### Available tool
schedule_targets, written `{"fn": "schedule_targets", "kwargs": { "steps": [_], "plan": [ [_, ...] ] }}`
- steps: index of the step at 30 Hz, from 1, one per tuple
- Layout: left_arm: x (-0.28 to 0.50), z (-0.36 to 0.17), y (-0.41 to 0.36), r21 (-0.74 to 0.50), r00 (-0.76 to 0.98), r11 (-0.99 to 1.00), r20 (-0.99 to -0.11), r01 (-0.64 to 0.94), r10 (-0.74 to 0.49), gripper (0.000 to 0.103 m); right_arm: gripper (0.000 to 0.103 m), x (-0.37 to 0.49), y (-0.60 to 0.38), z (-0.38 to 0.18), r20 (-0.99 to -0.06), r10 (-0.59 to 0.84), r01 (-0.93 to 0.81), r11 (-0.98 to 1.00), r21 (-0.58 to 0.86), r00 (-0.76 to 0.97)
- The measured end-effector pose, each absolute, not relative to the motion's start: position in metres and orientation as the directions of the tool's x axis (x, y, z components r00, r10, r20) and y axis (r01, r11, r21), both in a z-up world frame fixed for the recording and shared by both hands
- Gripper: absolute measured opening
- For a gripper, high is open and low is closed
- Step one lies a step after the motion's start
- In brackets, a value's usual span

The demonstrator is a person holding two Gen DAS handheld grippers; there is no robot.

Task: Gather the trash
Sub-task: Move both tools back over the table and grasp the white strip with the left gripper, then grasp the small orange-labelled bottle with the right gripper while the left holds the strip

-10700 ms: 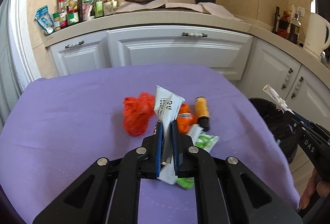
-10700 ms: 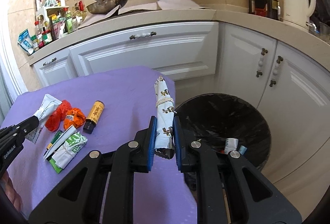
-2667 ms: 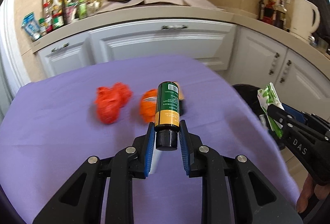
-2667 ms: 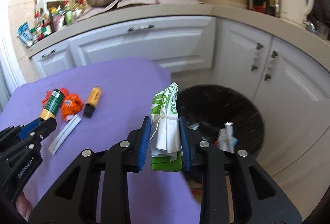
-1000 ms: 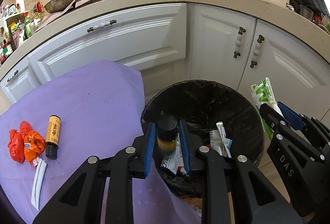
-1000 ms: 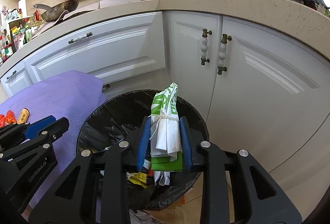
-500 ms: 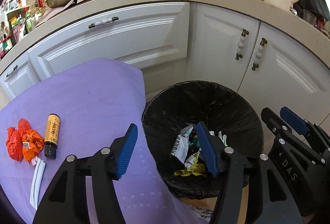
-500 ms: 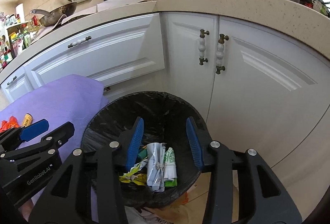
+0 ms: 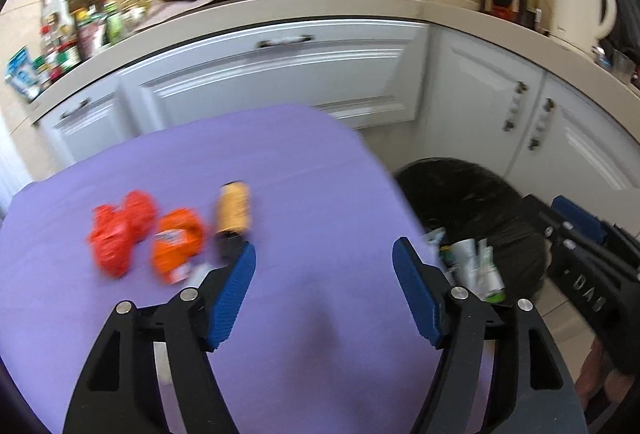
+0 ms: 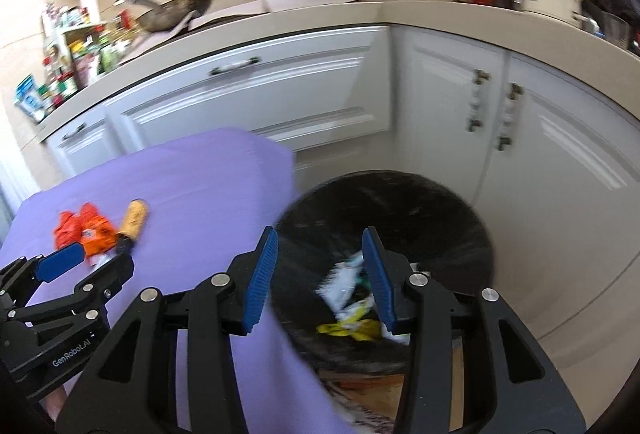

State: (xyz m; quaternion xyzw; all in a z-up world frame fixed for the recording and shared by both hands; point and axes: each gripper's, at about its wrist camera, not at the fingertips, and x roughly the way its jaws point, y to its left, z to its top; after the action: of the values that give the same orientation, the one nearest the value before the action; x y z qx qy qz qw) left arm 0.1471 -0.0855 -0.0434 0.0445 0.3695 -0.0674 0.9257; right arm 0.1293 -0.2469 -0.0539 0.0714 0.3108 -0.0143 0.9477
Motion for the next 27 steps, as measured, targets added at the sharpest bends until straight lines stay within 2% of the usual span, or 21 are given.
{"fn": "schedule_targets", "kwargs": {
  "steps": [7,16,19,21,23,24,25,27],
  "plan": [
    [0.138,-0.055,-0.028,0.066,0.693,0.996,-0.721,0.063,0.004,0.069,0.043,0.13,-0.192,-0.055,-0.608,0.085,-0.018,0.993,0.115,0.789],
    [0.145,-0.08,-0.006,0.084,0.628,0.993,-0.778,0.084,0.013,0.068,0.043,0.134,-0.165,-0.065,-0.647,0.109,-0.046,0.992,0.113,0.754],
    [0.148,-0.084,-0.001,0.052,0.614,0.993,-0.789,0.103,-0.022,0.061,0.043,0.138,-0.161,-0.066,-0.654,0.113,-0.05,0.992,0.114,0.748],
    [0.149,-0.083,-0.001,0.039,0.615,0.992,-0.787,0.121,-0.045,0.052,0.043,0.14,-0.159,-0.066,-0.656,0.114,-0.055,0.992,0.11,0.746],
    [0.148,-0.083,-0.003,0.04,0.62,0.99,-0.783,0.134,-0.052,0.035,0.043,0.143,-0.156,-0.067,-0.659,0.116,-0.062,0.993,0.105,0.743],
    [0.146,-0.083,-0.004,0.044,0.622,0.989,-0.781,0.139,-0.053,0.03,0.043,0.145,-0.154,-0.067,-0.661,0.117,-0.065,0.993,0.103,0.741],
    [0.146,-0.083,-0.004,0.046,0.624,0.989,-0.779,0.139,-0.052,0.02,0.043,0.146,-0.152,-0.067,-0.662,0.119,-0.069,0.992,0.101,0.74],
    [0.146,-0.083,-0.001,0.028,0.624,0.99,-0.778,0.139,-0.066,0.019,0.043,0.148,-0.148,-0.067,-0.663,0.122,-0.077,0.992,0.097,0.739]
  ]
}}
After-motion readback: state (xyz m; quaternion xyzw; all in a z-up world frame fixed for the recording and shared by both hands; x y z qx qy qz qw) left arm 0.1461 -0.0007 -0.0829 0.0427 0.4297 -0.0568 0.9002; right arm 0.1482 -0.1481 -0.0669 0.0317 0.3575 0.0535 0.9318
